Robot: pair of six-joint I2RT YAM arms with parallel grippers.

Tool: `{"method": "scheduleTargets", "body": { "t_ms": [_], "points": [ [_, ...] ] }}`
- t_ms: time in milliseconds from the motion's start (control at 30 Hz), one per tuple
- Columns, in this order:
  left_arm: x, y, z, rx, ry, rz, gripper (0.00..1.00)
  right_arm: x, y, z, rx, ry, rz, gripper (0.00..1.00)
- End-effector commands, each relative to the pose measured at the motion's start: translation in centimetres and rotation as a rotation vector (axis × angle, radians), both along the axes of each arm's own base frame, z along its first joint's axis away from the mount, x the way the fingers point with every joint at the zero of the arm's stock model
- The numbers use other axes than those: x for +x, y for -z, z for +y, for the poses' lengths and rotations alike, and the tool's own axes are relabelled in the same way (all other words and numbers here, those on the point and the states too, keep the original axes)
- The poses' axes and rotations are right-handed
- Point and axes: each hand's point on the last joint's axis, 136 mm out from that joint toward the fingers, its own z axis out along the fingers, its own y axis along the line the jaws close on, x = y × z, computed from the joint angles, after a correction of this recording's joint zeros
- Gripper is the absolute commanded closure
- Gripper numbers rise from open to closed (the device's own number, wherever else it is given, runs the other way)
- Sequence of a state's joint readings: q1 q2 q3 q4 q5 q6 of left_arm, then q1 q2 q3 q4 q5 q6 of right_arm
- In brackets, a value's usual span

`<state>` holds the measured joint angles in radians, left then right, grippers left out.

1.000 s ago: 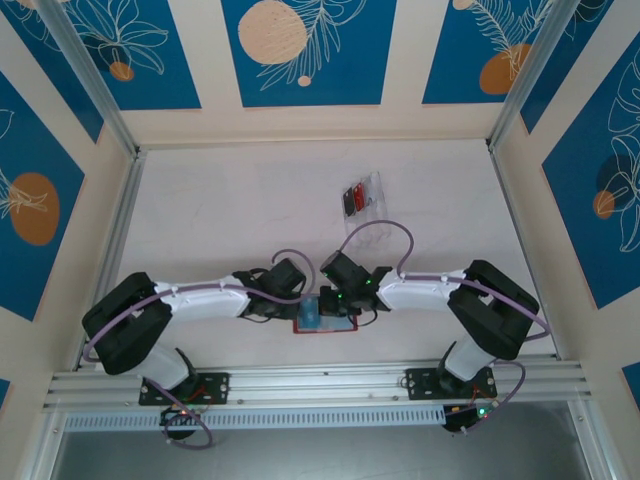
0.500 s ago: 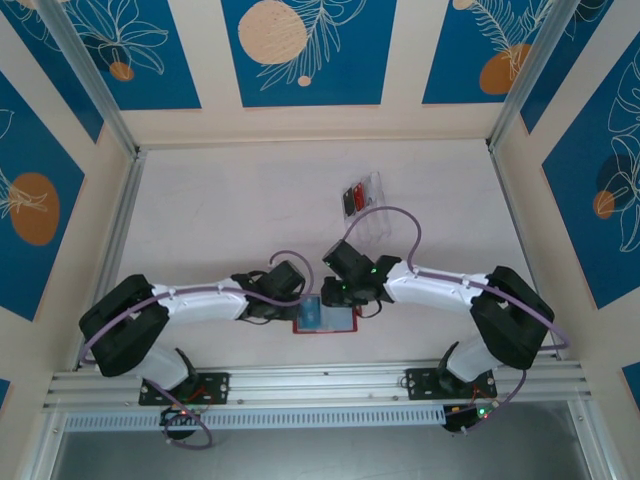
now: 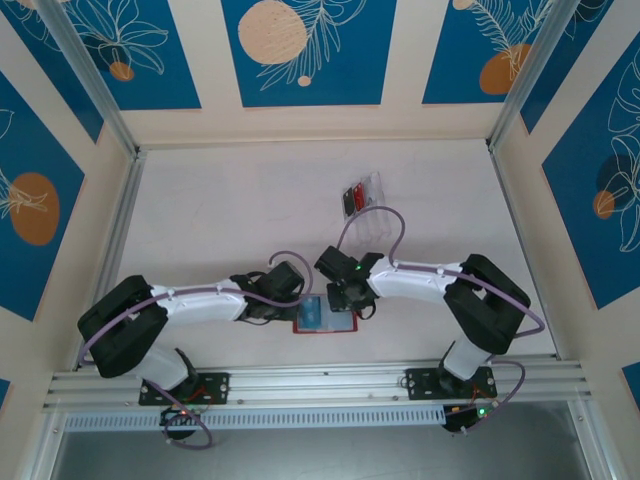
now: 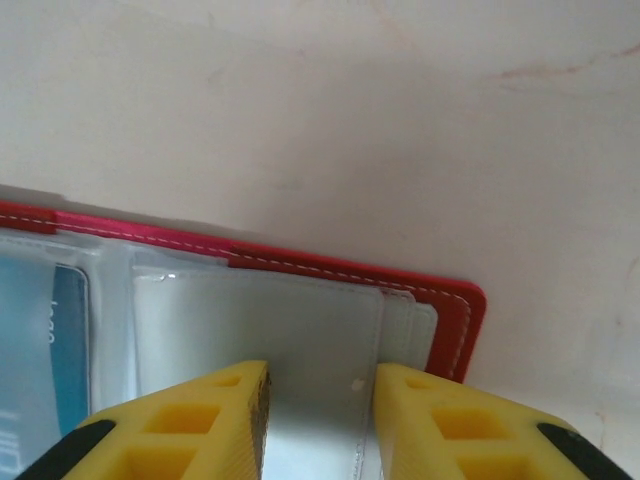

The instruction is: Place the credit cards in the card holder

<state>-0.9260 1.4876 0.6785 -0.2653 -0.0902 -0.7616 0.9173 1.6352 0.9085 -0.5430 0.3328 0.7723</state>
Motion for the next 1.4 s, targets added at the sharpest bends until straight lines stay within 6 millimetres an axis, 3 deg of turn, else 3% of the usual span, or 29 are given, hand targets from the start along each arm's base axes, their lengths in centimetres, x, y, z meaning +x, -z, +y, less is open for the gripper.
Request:
{"method": "scheduleTargets", "body": {
  "t_ms": [0, 367, 633, 1067, 1367],
  "points": [
    [-0.4, 1.0, -1.0, -0.042, 0.017, 0.020, 0.89, -0.9, 1.5, -0.6, -0.087, -0.025, 0.016, 0.69],
    [-0.5, 1.3, -1.3, -0.048, 0.026, 0.029, 0.90, -0.9, 0.9, -1.6, -0.219, -0.022, -0.034, 0.81],
    [-0.5, 1.4, -1.4, -0.051, 0.032, 0.034, 0.89, -1.0, 0.1, -1.3, -0.230, -0.033, -0.047, 0.99],
    [-0.2, 1.4, -3.4, -0.088, 0.077, 0.048, 0.89, -0.8, -2.6, 1.0, -0.139, -0.093, -0.064, 1.00],
    [-0.1, 0.2, -5.9, -0.153, 0.111, 0.026, 0.89, -0.9, -2.9, 1.6, -0.066, -0.089, -0.021, 1.00]
  ]
}}
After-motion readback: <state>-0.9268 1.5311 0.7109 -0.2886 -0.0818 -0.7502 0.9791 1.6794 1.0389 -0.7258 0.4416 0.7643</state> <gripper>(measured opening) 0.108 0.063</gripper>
